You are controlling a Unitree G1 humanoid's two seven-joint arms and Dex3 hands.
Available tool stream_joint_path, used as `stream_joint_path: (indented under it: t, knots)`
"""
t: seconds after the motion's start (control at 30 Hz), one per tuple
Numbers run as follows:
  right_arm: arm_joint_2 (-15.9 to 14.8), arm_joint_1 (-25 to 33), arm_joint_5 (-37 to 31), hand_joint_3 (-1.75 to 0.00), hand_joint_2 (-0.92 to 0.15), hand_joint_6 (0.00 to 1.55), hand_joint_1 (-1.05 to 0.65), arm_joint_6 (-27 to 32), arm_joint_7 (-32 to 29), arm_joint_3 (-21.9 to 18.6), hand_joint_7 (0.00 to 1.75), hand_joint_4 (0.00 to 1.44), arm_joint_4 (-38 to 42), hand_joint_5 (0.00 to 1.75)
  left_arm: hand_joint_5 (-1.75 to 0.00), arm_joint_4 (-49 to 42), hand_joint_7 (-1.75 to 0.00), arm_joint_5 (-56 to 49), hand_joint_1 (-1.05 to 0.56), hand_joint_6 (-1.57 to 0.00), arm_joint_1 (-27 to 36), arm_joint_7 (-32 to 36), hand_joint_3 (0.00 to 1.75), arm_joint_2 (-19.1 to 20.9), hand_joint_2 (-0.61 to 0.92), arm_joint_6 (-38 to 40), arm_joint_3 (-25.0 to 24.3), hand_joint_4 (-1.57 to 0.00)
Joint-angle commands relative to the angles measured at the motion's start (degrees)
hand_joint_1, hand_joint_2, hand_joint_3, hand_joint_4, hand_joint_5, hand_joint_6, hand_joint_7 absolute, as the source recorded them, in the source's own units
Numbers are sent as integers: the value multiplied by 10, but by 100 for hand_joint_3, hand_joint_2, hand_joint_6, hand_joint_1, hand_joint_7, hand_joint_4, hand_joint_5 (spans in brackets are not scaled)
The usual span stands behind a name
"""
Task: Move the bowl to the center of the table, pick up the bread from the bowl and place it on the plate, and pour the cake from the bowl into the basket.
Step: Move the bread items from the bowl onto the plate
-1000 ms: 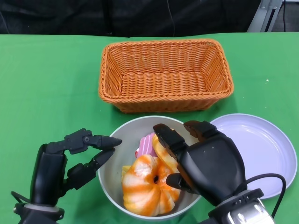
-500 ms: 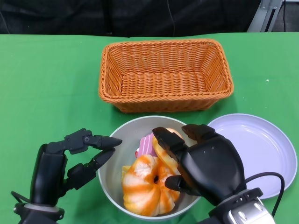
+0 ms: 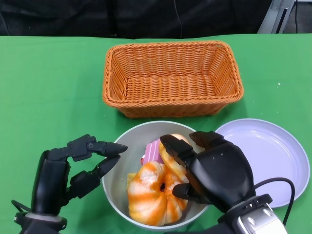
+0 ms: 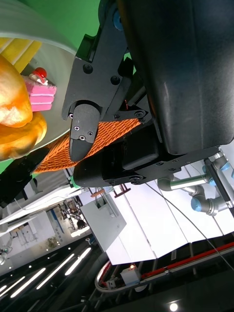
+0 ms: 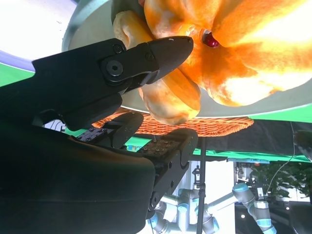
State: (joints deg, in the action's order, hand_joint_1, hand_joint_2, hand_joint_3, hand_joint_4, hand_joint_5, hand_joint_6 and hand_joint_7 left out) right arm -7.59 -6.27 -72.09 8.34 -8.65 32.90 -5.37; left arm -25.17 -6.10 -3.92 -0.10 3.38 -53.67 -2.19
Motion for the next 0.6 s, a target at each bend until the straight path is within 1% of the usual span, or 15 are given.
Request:
stream_joint_path:
  t: [0.03,0.3,0.6]
  knots:
    - [-3,-9,14,-5,-92,50,-73,-1,-5,-3,0,59,11,6,-107,5,-45,0,-26,-104,7,5,20,7,92,-5,-4,-78]
    - [-7,-22,26,-5,-92,51,-70,-5,-15,-3,1,61,37,7,-106,8,-46,-3,-25,-104,10,6,20,6,92,-3,-4,-79]
    - [-5,-33,46,-5,-92,52,-67,-3,-8,-2,1,61,57,6,-106,13,-46,-4,-24,-104,13,6,20,5,92,-4,-3,-79]
